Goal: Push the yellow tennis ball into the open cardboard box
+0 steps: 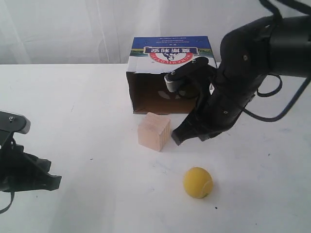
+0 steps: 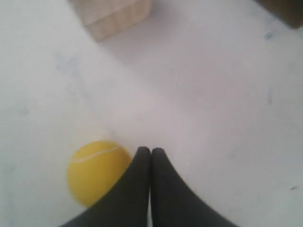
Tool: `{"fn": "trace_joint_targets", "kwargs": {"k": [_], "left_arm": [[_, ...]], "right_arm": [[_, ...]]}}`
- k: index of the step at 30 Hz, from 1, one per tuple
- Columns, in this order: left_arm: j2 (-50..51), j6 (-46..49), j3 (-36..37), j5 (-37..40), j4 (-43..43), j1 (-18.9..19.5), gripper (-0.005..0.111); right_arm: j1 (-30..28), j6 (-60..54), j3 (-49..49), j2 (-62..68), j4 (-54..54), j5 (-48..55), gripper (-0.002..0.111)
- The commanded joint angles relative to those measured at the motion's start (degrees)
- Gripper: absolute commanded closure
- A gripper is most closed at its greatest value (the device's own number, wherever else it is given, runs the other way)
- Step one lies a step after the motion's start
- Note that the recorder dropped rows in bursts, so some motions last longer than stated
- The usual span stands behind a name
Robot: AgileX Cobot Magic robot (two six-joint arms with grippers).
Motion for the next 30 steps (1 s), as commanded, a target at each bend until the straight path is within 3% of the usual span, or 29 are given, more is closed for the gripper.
{"fn": "trace_joint_targets", "kwargs": {"k": [1,6,14,18,25,30], "left_arm": [[-4.2,0.5,0.5,3.8,-0.6,-0.3,0.107],[-7.8,3.3,0.5,7.7,-0.6,1.5,0.107],[-17.7,4.3,0.5,5.8,-0.6,12.6,0.107],[-23.2,5.9,0.5,6.8,-0.6,17.2,0.107],[-30.0,5.9,0.4,7.2,-0.3,18.5,0.107],[-34.4,11.9,0.3,9.5,-0.3,18.5,0.107]], "right_arm": [[1.8,-5.2,-0.2,-2.0,9.9,5.5,0.108],[3.0,-5.0,-0.2,-1.0,11.6,5.8,0.108],[3.0,-4.7,3.8,2.7,11.7,3.2,0.108],[3.0,-4.6,7.0,3.0,11.6,-2.8,0.108],[2.8,-4.1,7.8,6.0,8.6,-6.0,0.108],[2.8,12.9,7.4,7.2,-11.0,-11.5,0.108]]}}
